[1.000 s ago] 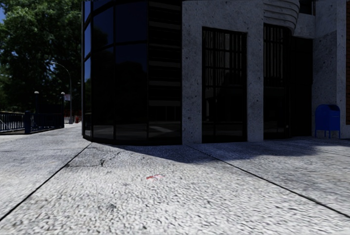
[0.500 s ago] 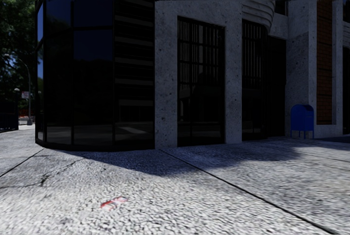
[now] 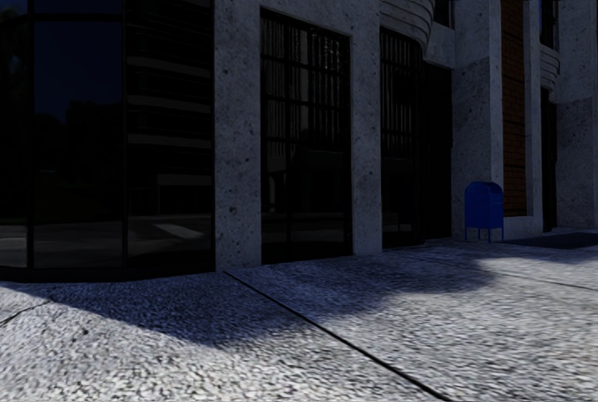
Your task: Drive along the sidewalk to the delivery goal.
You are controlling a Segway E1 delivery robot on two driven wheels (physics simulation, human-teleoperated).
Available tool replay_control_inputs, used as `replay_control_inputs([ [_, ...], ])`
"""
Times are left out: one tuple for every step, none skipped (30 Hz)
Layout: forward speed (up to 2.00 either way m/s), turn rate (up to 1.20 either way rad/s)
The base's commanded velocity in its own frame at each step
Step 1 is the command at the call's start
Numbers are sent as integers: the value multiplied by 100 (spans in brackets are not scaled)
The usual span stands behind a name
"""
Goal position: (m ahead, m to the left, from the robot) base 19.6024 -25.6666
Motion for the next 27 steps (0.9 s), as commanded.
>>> replay_control_inputs([
  [134,-50],
  [134,-50],
  [134,-51],
  [134,-52],
  [134,-52],
  [134,-54],
  [134,-54],
  [134,-55],
  [134,-55],
  [134,-55],
  [134,-55],
  [134,-55],
  [134,-56],
  [134,-56],
  [134,-57],
  [134,-62],
  [134,-62],
  [134,-63],
  [134,-64],
  [134,-64],
  [134,-64],
  [134,-64],
  [134,-64],
  [134,-64],
  [134,-64],
  [134,-64],
  [134,-64],
])
